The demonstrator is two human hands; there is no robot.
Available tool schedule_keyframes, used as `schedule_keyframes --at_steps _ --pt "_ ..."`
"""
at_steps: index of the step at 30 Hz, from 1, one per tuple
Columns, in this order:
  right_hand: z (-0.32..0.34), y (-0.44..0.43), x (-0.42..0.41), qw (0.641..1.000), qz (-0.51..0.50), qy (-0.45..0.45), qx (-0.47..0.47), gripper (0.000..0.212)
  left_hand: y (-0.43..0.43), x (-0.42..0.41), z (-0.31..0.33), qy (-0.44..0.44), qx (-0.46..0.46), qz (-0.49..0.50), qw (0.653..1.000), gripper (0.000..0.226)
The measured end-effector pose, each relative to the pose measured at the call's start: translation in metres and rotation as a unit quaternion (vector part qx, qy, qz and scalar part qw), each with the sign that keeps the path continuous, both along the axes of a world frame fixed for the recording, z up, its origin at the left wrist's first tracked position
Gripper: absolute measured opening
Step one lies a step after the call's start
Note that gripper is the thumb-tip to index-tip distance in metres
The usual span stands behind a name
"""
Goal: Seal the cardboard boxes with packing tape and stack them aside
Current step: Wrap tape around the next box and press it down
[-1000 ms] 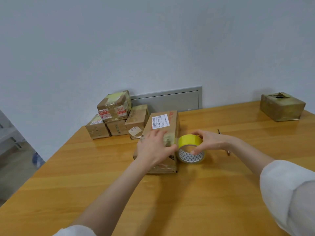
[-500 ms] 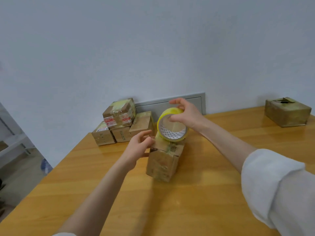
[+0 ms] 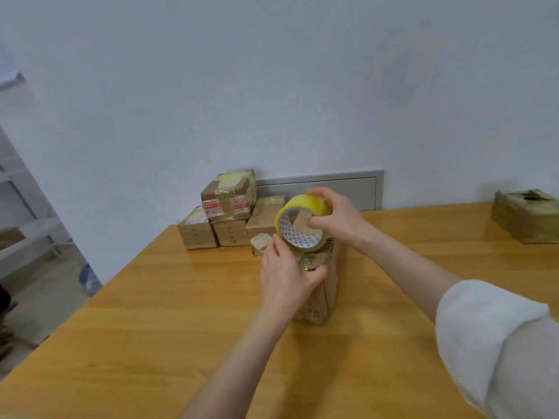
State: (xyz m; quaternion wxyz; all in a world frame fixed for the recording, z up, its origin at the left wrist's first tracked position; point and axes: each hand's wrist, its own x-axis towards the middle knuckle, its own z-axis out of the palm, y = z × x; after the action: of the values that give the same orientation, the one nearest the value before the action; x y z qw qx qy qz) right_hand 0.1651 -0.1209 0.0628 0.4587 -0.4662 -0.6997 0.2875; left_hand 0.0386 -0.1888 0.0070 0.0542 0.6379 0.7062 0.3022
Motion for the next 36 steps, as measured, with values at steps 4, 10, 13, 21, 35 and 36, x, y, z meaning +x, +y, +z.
schedule_keyframes --at_steps 4,10,13,21,35,36 --pt "0.002 -0.003 0.011 1.0 0.005 -0.022 0.011 0.054 0.006 -0.002 0.002 0.019 -0.037 -0.016 0.999 0.101" --pt "0.026 -0.007 0.022 0.981 -0.024 -0.188 0.046 0.053 0.007 -0.003 0.005 0.068 -0.038 -0.047 0.996 0.086" --pt "0.036 -0.011 0.045 0.972 -0.006 -0.235 0.011 0.04 0.014 -0.018 0.007 0.016 -0.071 -0.048 0.996 0.075" --pt "-0.003 -0.034 0.069 0.984 0.026 -0.172 -0.03 0.036 0.015 -0.015 0.006 0.052 -0.082 -0.048 0.994 0.082" --pt "-0.048 -0.049 0.075 0.984 -0.041 -0.174 -0.001 0.038 0.015 0.0 0.016 0.267 -0.009 -0.134 0.954 0.096" --pt "-0.049 -0.048 0.076 0.983 -0.042 -0.177 0.003 0.038 0.018 0.004 0.018 0.284 -0.004 -0.158 0.946 0.092"
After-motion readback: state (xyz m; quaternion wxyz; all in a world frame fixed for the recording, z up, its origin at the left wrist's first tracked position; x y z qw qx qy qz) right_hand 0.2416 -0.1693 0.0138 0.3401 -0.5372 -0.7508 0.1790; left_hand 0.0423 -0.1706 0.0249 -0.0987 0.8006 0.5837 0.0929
